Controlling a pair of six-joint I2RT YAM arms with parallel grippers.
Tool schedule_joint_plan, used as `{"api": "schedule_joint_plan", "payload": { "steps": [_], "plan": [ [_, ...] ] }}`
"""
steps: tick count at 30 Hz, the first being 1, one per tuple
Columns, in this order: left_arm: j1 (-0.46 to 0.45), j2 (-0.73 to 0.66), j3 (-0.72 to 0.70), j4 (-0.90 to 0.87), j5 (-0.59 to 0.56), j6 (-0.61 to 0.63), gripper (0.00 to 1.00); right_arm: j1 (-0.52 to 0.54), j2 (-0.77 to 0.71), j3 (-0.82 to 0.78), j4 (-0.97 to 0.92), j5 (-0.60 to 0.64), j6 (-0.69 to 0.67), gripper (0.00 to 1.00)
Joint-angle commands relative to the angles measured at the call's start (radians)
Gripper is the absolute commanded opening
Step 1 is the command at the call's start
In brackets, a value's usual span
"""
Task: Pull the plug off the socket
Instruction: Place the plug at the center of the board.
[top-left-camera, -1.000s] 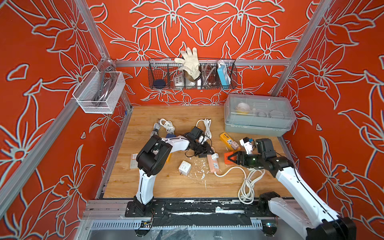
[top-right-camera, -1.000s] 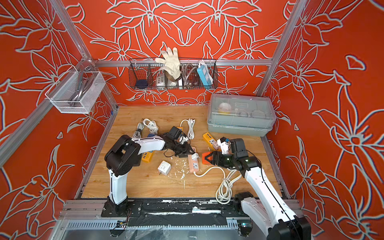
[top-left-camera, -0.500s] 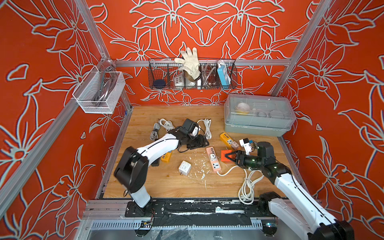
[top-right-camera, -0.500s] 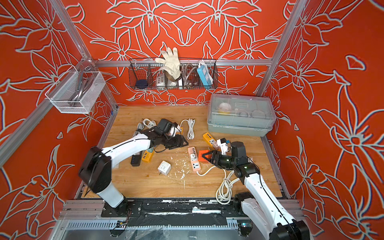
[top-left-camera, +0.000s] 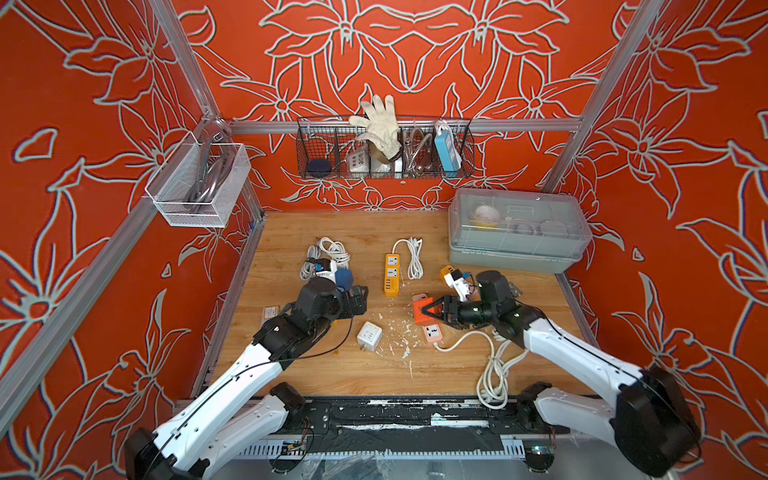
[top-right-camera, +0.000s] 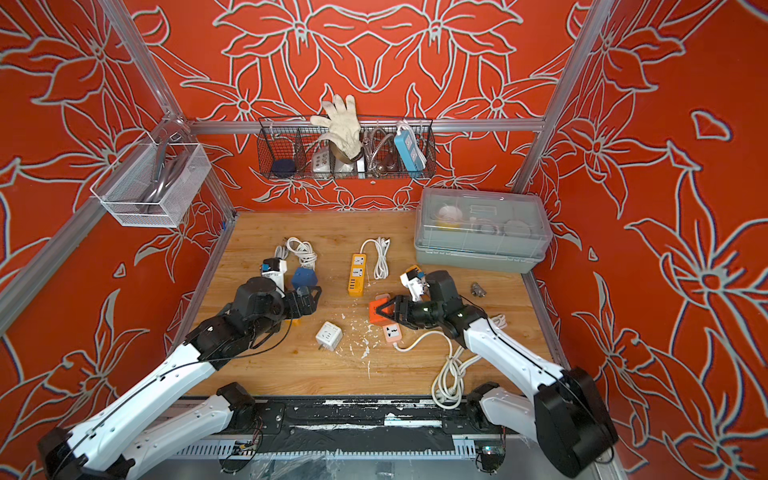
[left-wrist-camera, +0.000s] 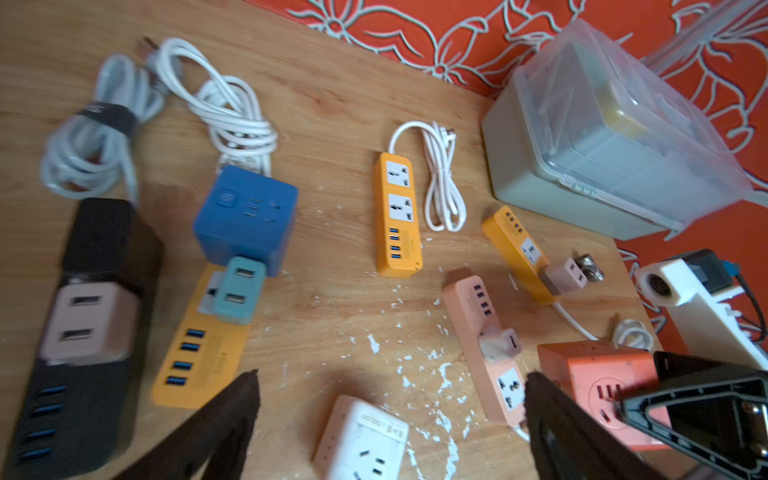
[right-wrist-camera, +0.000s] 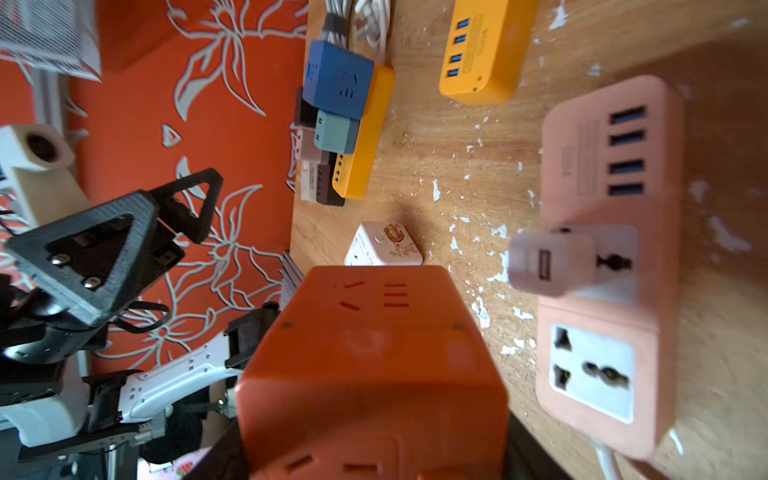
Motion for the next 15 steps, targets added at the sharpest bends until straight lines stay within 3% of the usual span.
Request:
{"api": "schedule_joint_plan", "payload": {
  "steps": [1,8,15],
  "plan": [
    [0.006,-0.093,-0.023,-0.056,-0.14,-0.027,0.98,0.057,0.116,0.135,-0.01,0.088,-0.077,0.46],
    [0.006,-0.258,-0.063,-0.139,-0.188,-0.053,0.98,0.14,0.396,0.394,-0.073,0.164,-0.104,0.47],
    [0.006,-0.33,-0.076,-0.179,-0.207,-0.061,0.98,0.219,0.635,0.616,-0.184,0.195,-0.124,0.48]
  ]
}}
